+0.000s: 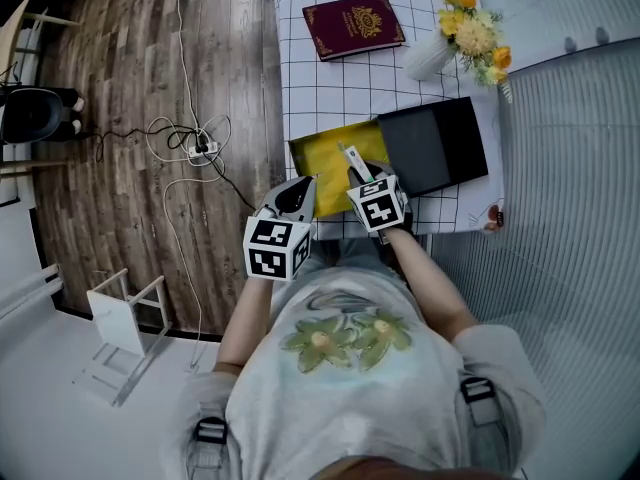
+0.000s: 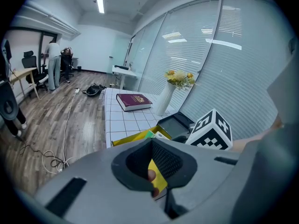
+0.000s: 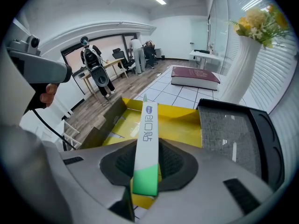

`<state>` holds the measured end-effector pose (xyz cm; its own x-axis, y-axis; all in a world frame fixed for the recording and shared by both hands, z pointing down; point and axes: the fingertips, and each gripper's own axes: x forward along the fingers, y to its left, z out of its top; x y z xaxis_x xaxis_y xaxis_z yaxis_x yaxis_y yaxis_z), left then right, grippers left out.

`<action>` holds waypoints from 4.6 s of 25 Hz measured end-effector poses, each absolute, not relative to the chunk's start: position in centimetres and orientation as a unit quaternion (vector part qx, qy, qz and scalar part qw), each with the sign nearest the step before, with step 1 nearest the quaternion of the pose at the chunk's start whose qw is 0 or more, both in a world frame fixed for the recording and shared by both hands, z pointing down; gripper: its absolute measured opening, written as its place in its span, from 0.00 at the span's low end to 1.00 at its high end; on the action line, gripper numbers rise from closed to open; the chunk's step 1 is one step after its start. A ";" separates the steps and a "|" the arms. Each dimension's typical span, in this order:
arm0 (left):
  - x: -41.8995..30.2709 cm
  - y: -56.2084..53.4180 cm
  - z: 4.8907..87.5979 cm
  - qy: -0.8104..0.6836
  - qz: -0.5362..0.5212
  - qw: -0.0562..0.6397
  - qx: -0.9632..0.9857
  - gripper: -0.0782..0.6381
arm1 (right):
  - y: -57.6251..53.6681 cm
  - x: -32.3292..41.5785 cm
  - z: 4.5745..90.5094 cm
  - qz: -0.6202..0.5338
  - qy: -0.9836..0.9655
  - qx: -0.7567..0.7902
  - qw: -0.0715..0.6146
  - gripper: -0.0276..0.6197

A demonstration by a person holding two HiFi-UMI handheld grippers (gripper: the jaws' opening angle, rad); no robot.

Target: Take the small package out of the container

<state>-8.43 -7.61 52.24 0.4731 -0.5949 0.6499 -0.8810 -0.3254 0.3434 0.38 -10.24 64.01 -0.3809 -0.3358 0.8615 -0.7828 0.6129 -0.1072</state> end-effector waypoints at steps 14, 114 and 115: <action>-8.6 -7.0 51.3 -0.474 0.206 0.331 0.790 0.12 | -9.7 0.8 62.0 0.252 -0.797 0.353 0.420 0.18; -7.4 -3.9 47.3 -0.478 0.198 0.282 0.808 0.12 | -6.0 1.2 45.0 0.111 -0.870 0.339 0.341 0.18; -7.4 -3.9 47.4 -0.478 0.198 0.282 0.808 0.12 | -5.9 1.2 45.0 0.111 -0.870 0.339 0.342 0.18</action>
